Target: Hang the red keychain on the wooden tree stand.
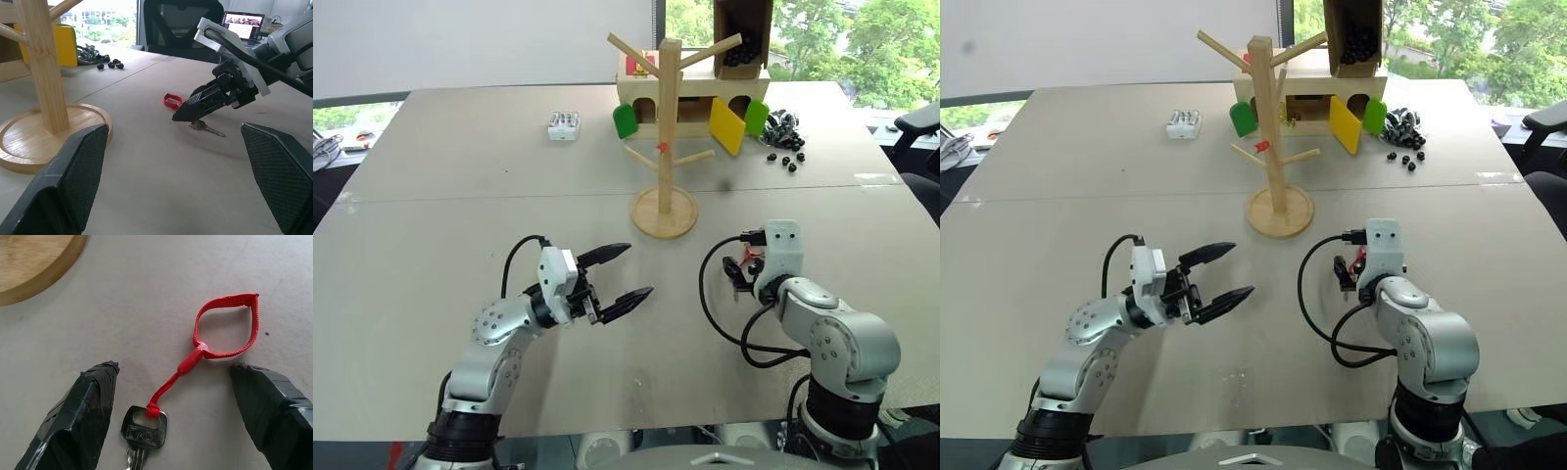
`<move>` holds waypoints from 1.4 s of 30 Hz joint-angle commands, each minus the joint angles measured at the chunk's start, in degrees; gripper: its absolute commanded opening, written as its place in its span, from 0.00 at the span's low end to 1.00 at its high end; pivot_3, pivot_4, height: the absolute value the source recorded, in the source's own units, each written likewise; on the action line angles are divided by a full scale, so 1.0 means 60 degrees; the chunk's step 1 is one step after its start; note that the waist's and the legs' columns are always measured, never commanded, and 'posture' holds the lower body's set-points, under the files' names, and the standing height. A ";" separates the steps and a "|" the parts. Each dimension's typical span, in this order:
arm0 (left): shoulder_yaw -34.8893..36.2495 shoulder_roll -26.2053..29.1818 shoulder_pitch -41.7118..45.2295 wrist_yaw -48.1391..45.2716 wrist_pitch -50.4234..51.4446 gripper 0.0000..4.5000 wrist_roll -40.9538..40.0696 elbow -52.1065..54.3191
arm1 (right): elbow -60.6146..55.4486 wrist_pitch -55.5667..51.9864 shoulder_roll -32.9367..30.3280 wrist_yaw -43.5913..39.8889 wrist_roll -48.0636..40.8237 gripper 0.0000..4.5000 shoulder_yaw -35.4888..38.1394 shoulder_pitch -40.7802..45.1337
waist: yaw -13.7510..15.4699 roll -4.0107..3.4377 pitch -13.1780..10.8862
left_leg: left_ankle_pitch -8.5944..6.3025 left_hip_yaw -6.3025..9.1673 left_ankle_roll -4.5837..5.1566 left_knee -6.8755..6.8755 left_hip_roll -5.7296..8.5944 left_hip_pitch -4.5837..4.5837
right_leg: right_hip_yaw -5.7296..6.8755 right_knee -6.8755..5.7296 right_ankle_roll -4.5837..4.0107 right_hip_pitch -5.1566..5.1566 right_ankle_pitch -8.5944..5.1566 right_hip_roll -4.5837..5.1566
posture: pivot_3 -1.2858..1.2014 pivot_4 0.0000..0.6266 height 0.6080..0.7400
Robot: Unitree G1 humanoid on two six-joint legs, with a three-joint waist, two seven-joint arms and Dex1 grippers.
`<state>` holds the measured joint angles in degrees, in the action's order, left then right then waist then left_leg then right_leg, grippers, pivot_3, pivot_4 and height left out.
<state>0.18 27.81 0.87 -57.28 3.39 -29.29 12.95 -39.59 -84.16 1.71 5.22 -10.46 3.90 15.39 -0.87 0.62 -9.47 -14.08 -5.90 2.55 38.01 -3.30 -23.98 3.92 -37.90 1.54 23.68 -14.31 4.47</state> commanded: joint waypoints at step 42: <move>0.1022 0.0283 0.1245 0.2889 0.2764 1.00 -0.1684 0.3052 | -0.0556 0.7270 -0.5143 -0.5875 -0.1153 0.02 0.0347 0.0374 | -0.0024 0.0034 -0.0022 | 0.0003 0.0021 -0.0003 -0.0062 0.0004 0.0010 | -0.0009 0.0041 0.0038 0.0004 -0.0022 -0.0028 | 0.52 0.24 1.00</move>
<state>4.60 28.64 7.29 -41.68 17.23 -36.49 28.02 -41.62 -43.68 -28.55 -28.52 -16.75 6.68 16.30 -1.02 0.82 -9.61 -14.06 -5.76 2.53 37.63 -3.27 -23.90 3.84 -37.65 1.77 23.70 -14.45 4.28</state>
